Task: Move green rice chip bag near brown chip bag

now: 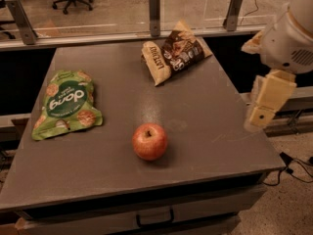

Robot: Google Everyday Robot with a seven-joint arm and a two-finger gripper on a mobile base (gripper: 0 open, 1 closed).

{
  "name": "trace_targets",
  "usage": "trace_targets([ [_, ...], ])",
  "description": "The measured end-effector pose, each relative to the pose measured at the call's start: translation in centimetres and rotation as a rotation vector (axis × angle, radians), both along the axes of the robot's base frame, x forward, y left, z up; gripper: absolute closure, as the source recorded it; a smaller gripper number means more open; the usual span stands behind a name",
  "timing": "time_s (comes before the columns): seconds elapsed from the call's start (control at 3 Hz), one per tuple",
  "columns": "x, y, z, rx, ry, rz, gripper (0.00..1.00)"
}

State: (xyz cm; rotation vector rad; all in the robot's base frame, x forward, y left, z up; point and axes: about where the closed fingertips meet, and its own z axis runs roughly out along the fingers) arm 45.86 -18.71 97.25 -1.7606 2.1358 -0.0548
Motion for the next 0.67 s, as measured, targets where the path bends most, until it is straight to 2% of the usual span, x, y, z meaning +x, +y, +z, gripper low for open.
trace_targets([
  [0.33, 3.7, 7.3, 0.0, 0.1, -0.042, 0.139, 0.0],
  [0.67, 6.3, 16.7, 2.0, 0.213, -0.103, 0.286, 0.0],
])
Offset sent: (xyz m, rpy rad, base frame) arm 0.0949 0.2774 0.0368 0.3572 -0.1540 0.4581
